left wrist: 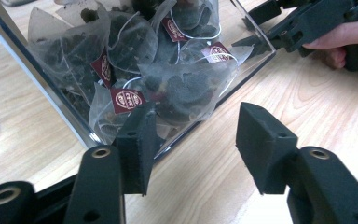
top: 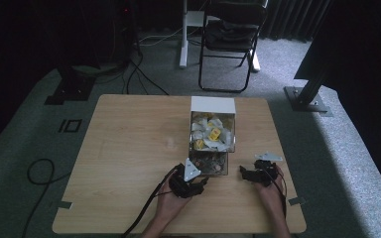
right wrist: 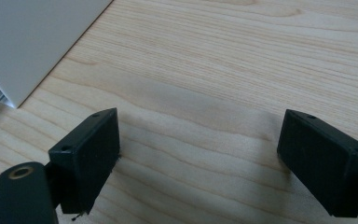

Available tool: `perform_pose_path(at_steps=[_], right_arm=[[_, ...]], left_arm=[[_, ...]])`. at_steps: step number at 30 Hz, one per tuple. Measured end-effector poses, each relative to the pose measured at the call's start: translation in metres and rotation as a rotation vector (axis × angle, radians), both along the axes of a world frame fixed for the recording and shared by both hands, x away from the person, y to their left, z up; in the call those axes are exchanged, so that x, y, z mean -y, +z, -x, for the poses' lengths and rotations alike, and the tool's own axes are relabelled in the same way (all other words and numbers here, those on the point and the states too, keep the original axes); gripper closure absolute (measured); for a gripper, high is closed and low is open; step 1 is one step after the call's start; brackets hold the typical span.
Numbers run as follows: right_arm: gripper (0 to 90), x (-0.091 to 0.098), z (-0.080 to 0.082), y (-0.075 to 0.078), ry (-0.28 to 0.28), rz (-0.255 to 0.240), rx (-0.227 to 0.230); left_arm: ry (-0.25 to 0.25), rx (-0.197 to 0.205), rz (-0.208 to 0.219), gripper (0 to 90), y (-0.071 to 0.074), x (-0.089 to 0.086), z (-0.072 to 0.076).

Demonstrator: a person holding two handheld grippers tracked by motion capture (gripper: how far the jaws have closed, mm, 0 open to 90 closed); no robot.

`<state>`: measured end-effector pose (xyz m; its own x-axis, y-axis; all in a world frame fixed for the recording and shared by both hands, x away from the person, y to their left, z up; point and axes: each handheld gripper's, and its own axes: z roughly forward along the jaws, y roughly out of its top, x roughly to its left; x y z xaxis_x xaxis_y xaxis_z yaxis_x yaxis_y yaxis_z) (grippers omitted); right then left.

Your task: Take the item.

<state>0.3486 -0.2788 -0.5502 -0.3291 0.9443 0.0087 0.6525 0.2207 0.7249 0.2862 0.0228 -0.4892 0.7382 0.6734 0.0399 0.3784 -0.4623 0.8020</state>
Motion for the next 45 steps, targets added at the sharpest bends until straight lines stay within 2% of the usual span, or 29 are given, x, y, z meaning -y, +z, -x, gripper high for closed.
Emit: perform_pose_path(at_steps=[4, 7, 11, 12, 16, 19, 25, 28, 45], right_arm=[[12.6, 0.000, 0.000, 0.000, 0.000, 0.000, 0.000], [12.6, 0.000, 0.000, 0.000, 0.000, 0.000, 0.000], [12.6, 0.000, 0.000, 0.000, 0.000, 0.000, 0.000], [12.6, 0.000, 0.000, 0.000, 0.000, 0.000, 0.000], [12.6, 0.000, 0.000, 0.000, 0.000, 0.000, 0.000], [12.6, 0.000, 0.000, 0.000, 0.000, 0.000, 0.000], [12.6, 0.000, 0.000, 0.000, 0.000, 0.000, 0.000], [12.6, 0.000, 0.000, 0.000, 0.000, 0.000, 0.000], [12.6, 0.000, 0.000, 0.000, 0.000, -0.001, 0.000]], left_arm=[[-0.010, -0.005, 0.008, 57.4, 0.002, 0.002, -0.002], [-0.004, -0.008, 0.033, 63.2, 0.004, 0.002, -0.003], [0.003, -0.016, 0.037, 72.9, 0.005, 0.001, -0.005], [0.002, -0.023, 0.056, 75.0, 0.006, 0.000, -0.007], [-0.001, -0.020, 0.051, 85.3, 0.008, -0.001, -0.009], [0.001, -0.021, 0.050, 89.5, 0.007, -0.001, -0.011], [-0.002, -0.021, 0.042, 90.0, 0.008, 0.000, -0.012], [-0.008, -0.025, 0.052, 90.0, 0.010, -0.001, -0.013], [-0.027, 0.003, 0.094, 90.0, 0.023, -0.013, -0.010]])
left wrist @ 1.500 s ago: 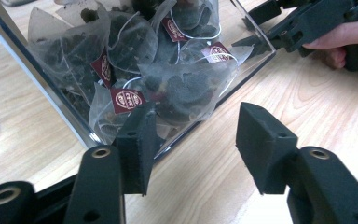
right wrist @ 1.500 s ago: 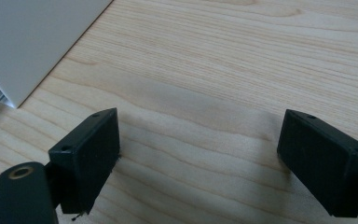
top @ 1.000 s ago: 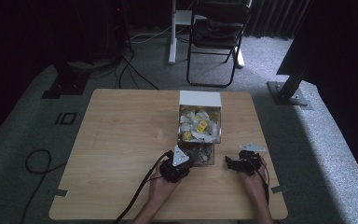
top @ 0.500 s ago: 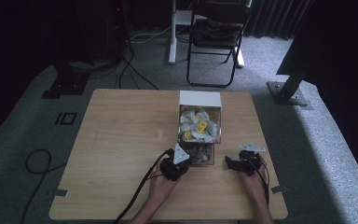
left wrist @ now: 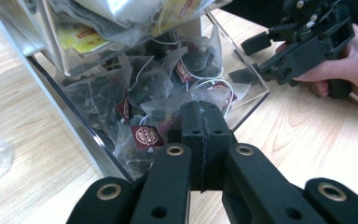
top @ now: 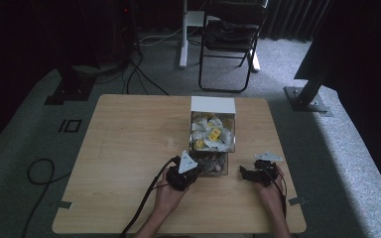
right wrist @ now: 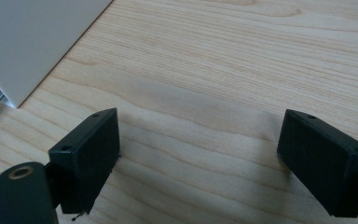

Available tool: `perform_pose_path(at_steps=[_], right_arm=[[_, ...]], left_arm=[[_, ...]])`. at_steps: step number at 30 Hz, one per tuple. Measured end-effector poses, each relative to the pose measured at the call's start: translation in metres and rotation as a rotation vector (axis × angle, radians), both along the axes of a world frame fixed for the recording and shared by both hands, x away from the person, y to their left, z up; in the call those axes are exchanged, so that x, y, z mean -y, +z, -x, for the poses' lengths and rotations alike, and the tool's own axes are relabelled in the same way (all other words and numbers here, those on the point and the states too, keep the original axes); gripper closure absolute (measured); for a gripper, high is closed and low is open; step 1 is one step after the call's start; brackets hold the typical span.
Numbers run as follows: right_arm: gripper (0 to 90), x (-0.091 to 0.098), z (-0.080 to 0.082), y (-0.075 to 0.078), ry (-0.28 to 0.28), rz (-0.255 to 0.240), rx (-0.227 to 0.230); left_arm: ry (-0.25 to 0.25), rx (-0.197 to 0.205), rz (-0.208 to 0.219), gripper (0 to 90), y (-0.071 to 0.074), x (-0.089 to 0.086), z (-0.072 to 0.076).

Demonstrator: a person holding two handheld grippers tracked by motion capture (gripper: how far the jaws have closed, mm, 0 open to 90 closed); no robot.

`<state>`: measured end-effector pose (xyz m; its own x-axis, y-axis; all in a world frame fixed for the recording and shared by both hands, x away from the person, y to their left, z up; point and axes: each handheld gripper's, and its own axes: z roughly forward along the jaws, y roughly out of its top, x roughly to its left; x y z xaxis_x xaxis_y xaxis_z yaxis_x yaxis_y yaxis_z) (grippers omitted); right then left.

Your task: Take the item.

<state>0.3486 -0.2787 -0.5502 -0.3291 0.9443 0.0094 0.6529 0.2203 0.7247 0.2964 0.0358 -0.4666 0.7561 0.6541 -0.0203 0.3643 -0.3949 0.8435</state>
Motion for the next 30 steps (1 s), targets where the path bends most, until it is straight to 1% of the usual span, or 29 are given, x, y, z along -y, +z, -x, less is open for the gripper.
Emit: perform_pose_path(at_steps=[6, 15, 19, 22, 25, 30], right_arm=[[12.6, 0.000, 0.000, 0.000, 0.000, 0.000, 0.000], [12.6, 0.000, 0.000, 0.000, 0.000, 0.000, 0.000], [12.6, 0.000, 0.000, 0.000, 0.000, 0.001, 0.000], [12.6, 0.000, 0.000, 0.000, 0.000, 0.000, 0.000], [12.6, 0.000, 0.000, 0.000, 0.000, 0.000, 0.000], [12.6, 0.000, 0.000, 0.000, 0.000, 0.000, 0.000]], left_arm=[[-0.010, 0.008, -0.004, 90.0, 0.004, -0.003, 0.001], [-0.011, 0.011, 0.024, 90.0, 0.012, -0.012, 0.003], [-0.015, 0.014, 0.024, 90.0, 0.016, -0.016, 0.005], [-0.017, 0.014, 0.032, 90.0, 0.019, -0.018, 0.006], [-0.016, 0.018, 0.025, 90.0, 0.021, -0.020, 0.007], [-0.013, 0.022, 0.028, 90.0, 0.024, -0.023, 0.008]])
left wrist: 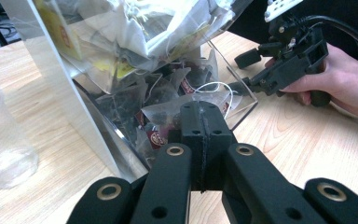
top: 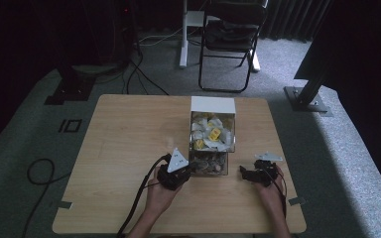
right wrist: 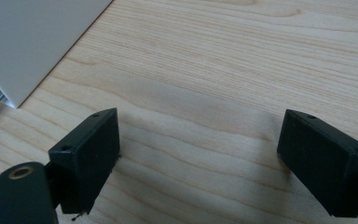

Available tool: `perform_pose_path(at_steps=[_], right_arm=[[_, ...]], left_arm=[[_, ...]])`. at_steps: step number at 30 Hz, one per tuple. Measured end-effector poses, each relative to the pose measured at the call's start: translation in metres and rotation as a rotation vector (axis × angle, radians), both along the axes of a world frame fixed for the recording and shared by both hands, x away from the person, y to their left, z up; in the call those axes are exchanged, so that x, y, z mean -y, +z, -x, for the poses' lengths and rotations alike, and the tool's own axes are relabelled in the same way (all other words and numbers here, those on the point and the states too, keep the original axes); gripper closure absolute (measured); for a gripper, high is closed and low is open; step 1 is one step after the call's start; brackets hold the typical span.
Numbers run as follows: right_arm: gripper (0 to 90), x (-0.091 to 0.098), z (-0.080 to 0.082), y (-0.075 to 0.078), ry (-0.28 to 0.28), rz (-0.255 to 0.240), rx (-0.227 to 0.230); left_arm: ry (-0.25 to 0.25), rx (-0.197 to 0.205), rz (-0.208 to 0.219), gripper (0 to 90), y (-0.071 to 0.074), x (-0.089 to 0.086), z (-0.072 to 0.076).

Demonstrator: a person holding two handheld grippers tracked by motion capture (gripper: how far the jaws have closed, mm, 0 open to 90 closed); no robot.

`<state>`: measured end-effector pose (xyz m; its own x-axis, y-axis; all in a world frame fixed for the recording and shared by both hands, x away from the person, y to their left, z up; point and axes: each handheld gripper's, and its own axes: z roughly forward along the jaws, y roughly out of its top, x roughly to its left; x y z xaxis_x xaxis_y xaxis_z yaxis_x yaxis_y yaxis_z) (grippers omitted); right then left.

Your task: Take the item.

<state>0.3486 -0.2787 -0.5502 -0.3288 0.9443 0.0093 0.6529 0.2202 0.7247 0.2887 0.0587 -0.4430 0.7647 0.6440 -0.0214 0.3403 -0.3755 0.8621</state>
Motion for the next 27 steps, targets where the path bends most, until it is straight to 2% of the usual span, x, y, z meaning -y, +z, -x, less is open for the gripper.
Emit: perform_pose_path(at_steps=[27], right_arm=[[12.6, 0.000, 0.000, 0.000, 0.000, 0.000, 0.000]], left_arm=[[0.043, 0.021, -0.003, 90.0, 0.012, -0.022, -0.003]])
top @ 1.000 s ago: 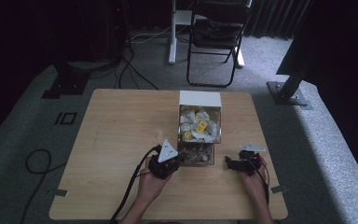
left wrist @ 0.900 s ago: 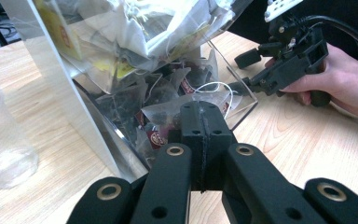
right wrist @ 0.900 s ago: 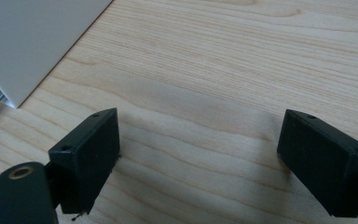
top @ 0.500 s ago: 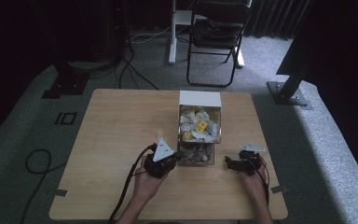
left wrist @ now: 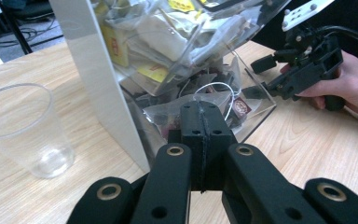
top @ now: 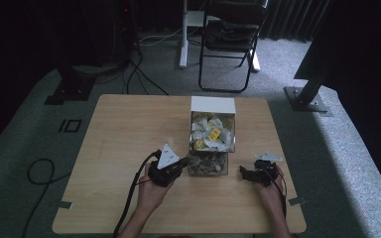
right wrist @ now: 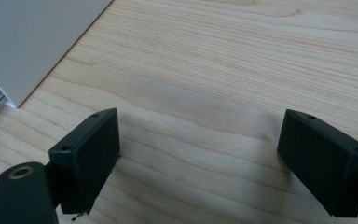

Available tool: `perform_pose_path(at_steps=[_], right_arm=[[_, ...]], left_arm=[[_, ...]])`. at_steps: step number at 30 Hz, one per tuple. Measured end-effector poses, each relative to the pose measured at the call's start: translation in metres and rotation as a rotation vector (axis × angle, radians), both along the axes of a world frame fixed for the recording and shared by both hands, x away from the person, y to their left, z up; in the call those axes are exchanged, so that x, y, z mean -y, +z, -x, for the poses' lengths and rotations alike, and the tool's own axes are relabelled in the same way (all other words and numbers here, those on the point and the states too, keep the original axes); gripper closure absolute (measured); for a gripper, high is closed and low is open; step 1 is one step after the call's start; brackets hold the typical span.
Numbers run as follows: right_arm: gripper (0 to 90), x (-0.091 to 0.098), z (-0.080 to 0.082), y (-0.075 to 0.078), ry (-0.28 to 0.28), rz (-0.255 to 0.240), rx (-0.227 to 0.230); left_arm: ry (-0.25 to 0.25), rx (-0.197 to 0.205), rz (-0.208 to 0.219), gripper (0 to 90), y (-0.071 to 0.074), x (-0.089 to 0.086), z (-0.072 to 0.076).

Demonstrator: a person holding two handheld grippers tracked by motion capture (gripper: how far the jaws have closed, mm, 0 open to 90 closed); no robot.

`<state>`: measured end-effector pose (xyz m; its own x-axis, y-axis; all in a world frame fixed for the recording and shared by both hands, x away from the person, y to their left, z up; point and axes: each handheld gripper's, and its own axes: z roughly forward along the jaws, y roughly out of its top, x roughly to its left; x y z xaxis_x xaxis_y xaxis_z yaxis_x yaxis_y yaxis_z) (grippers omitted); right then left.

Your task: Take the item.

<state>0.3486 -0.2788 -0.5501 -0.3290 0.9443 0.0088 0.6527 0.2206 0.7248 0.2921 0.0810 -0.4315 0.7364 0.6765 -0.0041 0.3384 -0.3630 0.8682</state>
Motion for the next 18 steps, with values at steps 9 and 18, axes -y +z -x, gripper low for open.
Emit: perform_pose_path(at_steps=[9, 18], right_arm=[[12.6, 0.000, 0.000, 0.000, 0.000, 0.000, 0.000], [12.6, 0.000, 0.000, 0.000, 0.000, 0.001, 0.002]], left_arm=[[0.018, -0.003, 0.003, 90.0, -0.001, -0.009, -0.003], [0.030, 0.000, 0.010, 90.0, 0.000, -0.014, -0.006]])
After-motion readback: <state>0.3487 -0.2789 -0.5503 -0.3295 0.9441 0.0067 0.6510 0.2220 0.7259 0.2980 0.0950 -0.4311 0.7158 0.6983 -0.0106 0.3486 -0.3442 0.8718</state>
